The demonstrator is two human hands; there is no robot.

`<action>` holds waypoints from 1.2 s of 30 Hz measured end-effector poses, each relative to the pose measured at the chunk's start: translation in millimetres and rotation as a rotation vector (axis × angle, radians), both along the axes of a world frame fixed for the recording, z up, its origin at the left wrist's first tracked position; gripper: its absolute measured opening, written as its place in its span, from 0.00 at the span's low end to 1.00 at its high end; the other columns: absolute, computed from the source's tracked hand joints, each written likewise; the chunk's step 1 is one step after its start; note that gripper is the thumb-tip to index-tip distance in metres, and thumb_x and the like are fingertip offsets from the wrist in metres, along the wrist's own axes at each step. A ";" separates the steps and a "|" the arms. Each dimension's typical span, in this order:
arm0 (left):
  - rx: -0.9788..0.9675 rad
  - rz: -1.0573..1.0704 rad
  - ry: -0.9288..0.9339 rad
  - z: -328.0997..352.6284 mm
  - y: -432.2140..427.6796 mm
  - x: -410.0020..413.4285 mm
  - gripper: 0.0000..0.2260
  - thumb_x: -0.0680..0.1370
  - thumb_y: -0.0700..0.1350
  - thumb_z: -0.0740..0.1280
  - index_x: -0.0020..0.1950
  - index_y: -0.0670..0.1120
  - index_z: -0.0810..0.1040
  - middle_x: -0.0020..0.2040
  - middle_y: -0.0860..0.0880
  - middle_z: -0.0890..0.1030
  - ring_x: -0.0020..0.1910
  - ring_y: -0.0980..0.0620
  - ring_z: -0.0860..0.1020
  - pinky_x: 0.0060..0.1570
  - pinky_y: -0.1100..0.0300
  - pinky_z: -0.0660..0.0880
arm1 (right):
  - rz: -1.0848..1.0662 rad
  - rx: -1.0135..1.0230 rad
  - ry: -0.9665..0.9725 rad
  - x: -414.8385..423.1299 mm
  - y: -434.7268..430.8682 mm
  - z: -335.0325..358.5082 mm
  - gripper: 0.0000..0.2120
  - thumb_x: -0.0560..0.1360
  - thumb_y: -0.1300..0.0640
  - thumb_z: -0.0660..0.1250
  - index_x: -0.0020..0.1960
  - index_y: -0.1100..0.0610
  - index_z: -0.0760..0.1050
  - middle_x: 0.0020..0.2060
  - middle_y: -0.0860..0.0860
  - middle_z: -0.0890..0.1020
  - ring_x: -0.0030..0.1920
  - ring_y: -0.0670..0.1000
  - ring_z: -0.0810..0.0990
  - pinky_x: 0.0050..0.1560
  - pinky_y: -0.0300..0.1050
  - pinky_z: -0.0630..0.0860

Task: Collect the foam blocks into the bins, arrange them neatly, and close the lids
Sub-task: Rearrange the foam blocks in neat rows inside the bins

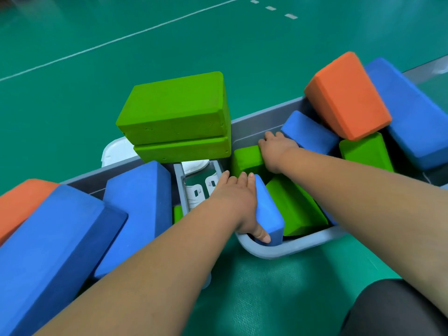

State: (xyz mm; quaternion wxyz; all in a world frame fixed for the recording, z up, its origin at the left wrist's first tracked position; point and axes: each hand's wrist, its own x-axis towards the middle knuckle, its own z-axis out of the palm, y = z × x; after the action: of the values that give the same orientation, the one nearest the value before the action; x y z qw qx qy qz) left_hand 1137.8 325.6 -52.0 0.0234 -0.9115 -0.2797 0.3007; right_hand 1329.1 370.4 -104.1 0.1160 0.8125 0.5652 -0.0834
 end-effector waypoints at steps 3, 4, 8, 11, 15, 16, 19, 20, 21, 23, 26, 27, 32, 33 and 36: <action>-0.008 0.000 0.005 1.5 -0.1 -0.3 0.70 0.62 0.81 0.68 0.84 0.40 0.36 0.85 0.44 0.49 0.82 0.41 0.54 0.81 0.40 0.43 | -0.088 0.036 -0.015 2.5 -4.5 12.1 0.25 0.79 0.62 0.65 0.75 0.57 0.66 0.72 0.55 0.68 0.72 0.61 0.70 0.60 0.60 0.76; -0.009 0.000 0.005 1.3 -0.3 -0.1 0.70 0.62 0.81 0.68 0.84 0.40 0.36 0.85 0.44 0.50 0.82 0.40 0.54 0.81 0.40 0.43 | -0.096 0.049 -0.016 4.9 -7.5 14.8 0.24 0.79 0.62 0.64 0.74 0.58 0.67 0.71 0.55 0.69 0.71 0.61 0.72 0.60 0.59 0.76; 0.000 0.004 0.020 4.7 -2.5 0.1 0.70 0.62 0.81 0.68 0.84 0.39 0.37 0.85 0.42 0.50 0.82 0.39 0.55 0.81 0.40 0.44 | -0.068 0.077 -0.006 14.6 -19.0 29.3 0.23 0.77 0.64 0.67 0.71 0.60 0.68 0.69 0.58 0.69 0.69 0.61 0.76 0.66 0.57 0.75; 0.021 -0.013 0.038 8.0 -7.1 0.4 0.69 0.63 0.81 0.68 0.84 0.38 0.39 0.84 0.41 0.52 0.81 0.39 0.56 0.80 0.39 0.46 | -0.063 0.105 0.052 18.1 -26.6 39.2 0.23 0.75 0.64 0.67 0.69 0.59 0.67 0.68 0.59 0.69 0.68 0.61 0.76 0.66 0.54 0.73; 0.068 -0.034 -0.020 7.1 -13.8 -0.3 0.65 0.64 0.78 0.69 0.83 0.36 0.50 0.75 0.40 0.65 0.74 0.39 0.65 0.79 0.37 0.51 | -0.055 0.136 0.122 21.5 -39.7 42.6 0.22 0.74 0.64 0.66 0.66 0.57 0.66 0.64 0.59 0.70 0.64 0.62 0.77 0.63 0.53 0.74; 0.072 -0.026 -0.032 7.6 -15.1 -0.1 0.63 0.64 0.78 0.70 0.83 0.37 0.52 0.72 0.40 0.66 0.72 0.39 0.65 0.78 0.37 0.52 | -0.050 0.140 0.127 21.4 -42.3 44.5 0.22 0.74 0.64 0.66 0.66 0.57 0.66 0.63 0.59 0.72 0.64 0.62 0.77 0.61 0.52 0.74; 0.093 0.008 -0.048 9.0 -19.7 1.7 0.57 0.65 0.75 0.71 0.80 0.39 0.58 0.68 0.39 0.68 0.70 0.38 0.66 0.77 0.39 0.56 | -0.056 0.142 0.120 21.3 -44.7 52.9 0.23 0.75 0.64 0.67 0.67 0.58 0.65 0.63 0.60 0.76 0.63 0.62 0.79 0.58 0.51 0.74; 0.102 0.021 -0.030 8.3 -21.4 2.1 0.57 0.66 0.74 0.71 0.81 0.40 0.57 0.70 0.38 0.68 0.71 0.37 0.64 0.77 0.38 0.54 | -0.067 0.137 0.118 21.9 -44.8 56.8 0.24 0.75 0.65 0.66 0.68 0.58 0.64 0.63 0.61 0.77 0.63 0.62 0.80 0.56 0.50 0.74; 0.109 0.033 -0.010 7.0 -22.9 2.1 0.58 0.66 0.74 0.70 0.83 0.40 0.53 0.72 0.36 0.66 0.74 0.36 0.63 0.77 0.37 0.52 | -0.080 0.128 0.115 23.6 -44.5 60.6 0.25 0.76 0.65 0.66 0.70 0.59 0.62 0.62 0.61 0.79 0.62 0.62 0.81 0.54 0.50 0.74; 0.093 0.063 -0.009 3.2 -23.4 1.4 0.62 0.67 0.75 0.69 0.84 0.41 0.43 0.78 0.33 0.60 0.79 0.32 0.57 0.78 0.34 0.47 | -0.102 0.117 0.124 26.7 -46.1 67.9 0.25 0.76 0.64 0.65 0.71 0.58 0.61 0.61 0.62 0.81 0.61 0.62 0.82 0.52 0.50 0.74; 0.001 0.153 -0.113 2.4 -19.6 3.2 0.63 0.67 0.76 0.70 0.85 0.46 0.38 0.82 0.30 0.49 0.82 0.29 0.48 0.79 0.34 0.42 | -0.122 0.128 0.168 32.8 -49.3 73.7 0.25 0.77 0.63 0.65 0.70 0.57 0.60 0.59 0.62 0.81 0.58 0.63 0.82 0.49 0.49 0.72; -0.022 0.174 -0.154 2.4 -18.6 3.9 0.62 0.67 0.75 0.70 0.85 0.47 0.38 0.82 0.29 0.48 0.82 0.29 0.47 0.79 0.35 0.42 | -0.130 0.131 0.185 34.6 -49.7 74.7 0.26 0.76 0.62 0.67 0.70 0.57 0.60 0.58 0.62 0.81 0.58 0.63 0.82 0.48 0.48 0.73; -0.065 0.211 -0.255 -4.8 -14.1 3.3 0.62 0.64 0.75 0.73 0.85 0.51 0.42 0.81 0.28 0.48 0.83 0.32 0.48 0.80 0.36 0.42 | -0.138 0.187 0.456 36.6 -51.7 83.9 0.48 0.66 0.51 0.84 0.76 0.53 0.59 0.58 0.55 0.81 0.57 0.58 0.81 0.56 0.47 0.76; -0.066 0.204 -0.250 -6.4 -13.5 2.7 0.62 0.64 0.76 0.72 0.85 0.52 0.42 0.82 0.29 0.48 0.83 0.32 0.49 0.80 0.36 0.41 | -0.112 0.218 0.496 35.9 -52.4 84.8 0.50 0.65 0.50 0.85 0.77 0.52 0.58 0.59 0.54 0.79 0.57 0.57 0.80 0.56 0.47 0.75; -0.084 0.182 -0.227 -8.5 -13.9 2.7 0.61 0.64 0.78 0.70 0.85 0.52 0.45 0.82 0.32 0.52 0.82 0.35 0.54 0.78 0.33 0.38 | -0.022 0.240 0.406 33.8 -55.3 81.0 0.49 0.61 0.49 0.85 0.74 0.49 0.61 0.63 0.55 0.72 0.58 0.58 0.78 0.59 0.49 0.76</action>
State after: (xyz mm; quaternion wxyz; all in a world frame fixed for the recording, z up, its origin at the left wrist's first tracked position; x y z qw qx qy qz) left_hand 1140.5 311.7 -60.5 -0.0737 -0.9107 -0.3493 0.2078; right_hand 1362.9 315.0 -23.1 -0.0984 0.7930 0.5740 -0.1789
